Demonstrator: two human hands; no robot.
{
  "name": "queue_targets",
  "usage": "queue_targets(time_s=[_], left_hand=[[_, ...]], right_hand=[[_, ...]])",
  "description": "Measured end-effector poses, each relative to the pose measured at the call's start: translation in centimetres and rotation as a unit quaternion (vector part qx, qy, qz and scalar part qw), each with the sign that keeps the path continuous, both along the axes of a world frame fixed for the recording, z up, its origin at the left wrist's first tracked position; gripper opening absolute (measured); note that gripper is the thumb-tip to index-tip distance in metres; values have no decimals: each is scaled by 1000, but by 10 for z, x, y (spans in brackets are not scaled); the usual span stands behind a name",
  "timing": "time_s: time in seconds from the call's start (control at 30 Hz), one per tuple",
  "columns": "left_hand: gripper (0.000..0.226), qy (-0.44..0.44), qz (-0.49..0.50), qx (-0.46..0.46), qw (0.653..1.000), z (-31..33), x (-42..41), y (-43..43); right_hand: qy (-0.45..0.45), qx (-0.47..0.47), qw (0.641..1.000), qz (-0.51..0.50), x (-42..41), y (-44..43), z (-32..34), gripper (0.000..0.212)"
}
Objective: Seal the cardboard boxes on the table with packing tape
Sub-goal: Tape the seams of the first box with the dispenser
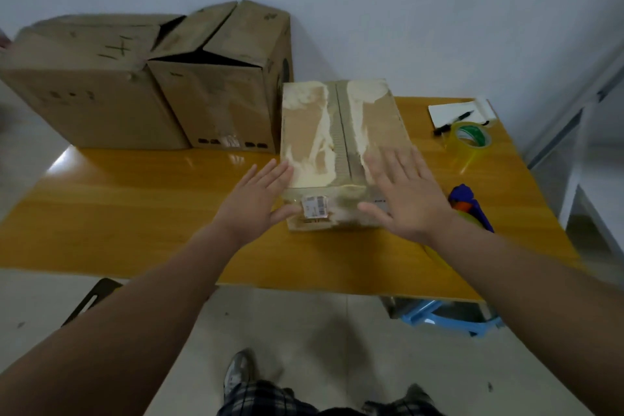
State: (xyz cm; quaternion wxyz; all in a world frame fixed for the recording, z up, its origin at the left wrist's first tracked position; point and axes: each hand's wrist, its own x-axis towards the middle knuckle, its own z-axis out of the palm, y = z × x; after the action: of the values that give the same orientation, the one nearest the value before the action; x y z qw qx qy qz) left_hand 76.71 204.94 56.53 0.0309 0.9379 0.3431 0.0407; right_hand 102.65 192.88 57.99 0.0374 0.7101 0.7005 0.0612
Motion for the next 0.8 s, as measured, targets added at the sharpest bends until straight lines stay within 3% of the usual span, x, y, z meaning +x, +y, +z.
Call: queue_targets(time_s=[0.1,0.27,0.47,0.67,0.8], left_hand=[[65,-83,-10,-58,995,12,19,12],[54,-19,-62,-98,993,10,24,30],[73,5,-84,-22,996,-8,14,31],[71,12,-81,37,996,-12,19,31],[89,131,-76,95,984,-1,25,24]], right_hand=[[64,23,997,38,-43,34,8,70],[110,-9,993,-49,-68,62,-2,63],[46,-12,997,-56,-72,52,-23,77],[5,-12,999,-43,-71,52,-26,79],[-13,-52,999,0,-63,52,-18,77]])
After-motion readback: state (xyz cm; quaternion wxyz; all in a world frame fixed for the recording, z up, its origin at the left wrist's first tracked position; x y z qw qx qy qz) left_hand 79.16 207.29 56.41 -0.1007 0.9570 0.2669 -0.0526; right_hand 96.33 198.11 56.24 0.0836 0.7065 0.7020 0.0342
